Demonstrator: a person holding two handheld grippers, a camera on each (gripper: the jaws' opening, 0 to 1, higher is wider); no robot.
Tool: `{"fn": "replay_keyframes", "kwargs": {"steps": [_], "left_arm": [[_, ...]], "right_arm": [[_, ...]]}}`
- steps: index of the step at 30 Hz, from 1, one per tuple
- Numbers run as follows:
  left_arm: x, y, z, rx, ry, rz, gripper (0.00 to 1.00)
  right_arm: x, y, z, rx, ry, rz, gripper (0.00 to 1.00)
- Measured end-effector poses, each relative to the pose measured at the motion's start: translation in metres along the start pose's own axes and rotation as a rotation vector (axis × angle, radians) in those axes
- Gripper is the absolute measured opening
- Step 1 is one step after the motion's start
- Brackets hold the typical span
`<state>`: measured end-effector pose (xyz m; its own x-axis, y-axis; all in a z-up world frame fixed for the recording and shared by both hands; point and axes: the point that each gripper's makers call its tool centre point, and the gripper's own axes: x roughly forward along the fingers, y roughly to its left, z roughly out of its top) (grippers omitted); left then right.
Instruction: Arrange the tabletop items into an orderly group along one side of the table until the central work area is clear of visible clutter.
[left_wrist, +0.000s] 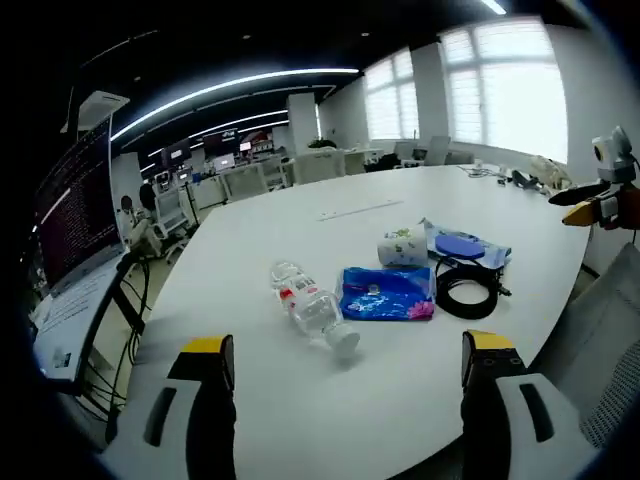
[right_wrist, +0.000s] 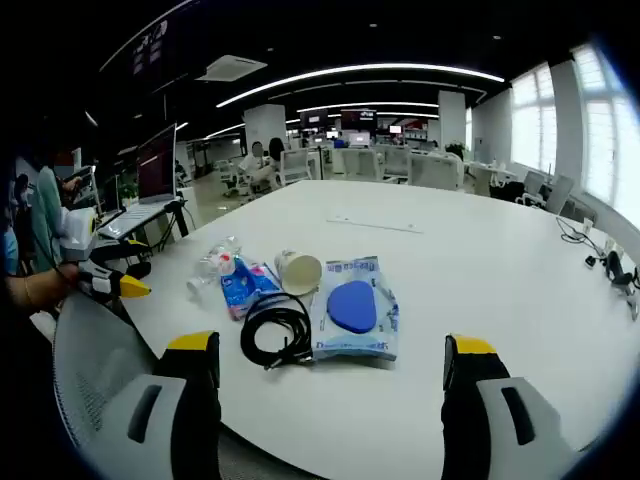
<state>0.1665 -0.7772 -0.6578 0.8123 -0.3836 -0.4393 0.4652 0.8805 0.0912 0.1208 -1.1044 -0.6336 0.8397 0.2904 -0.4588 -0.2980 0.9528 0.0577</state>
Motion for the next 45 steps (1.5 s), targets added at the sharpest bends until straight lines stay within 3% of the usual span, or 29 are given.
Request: {"fn": "replay_keyframes", "kwargs": {"steps": [21,45], "left_arm": [[-0.0002,-0.0016,0.0,0.012,0.005,-0.001,0.97],[-0.0045,0.0024,0.0044,-0.005,-0.005,-0.018,0.97]], "right_arm": [[0.0021,0.0037,0.0013,-0.024,0.006,0.008,0.91],[-0.0009,-0.0019,0.0047,0.014,-0.033,0.0,0.91]]}}
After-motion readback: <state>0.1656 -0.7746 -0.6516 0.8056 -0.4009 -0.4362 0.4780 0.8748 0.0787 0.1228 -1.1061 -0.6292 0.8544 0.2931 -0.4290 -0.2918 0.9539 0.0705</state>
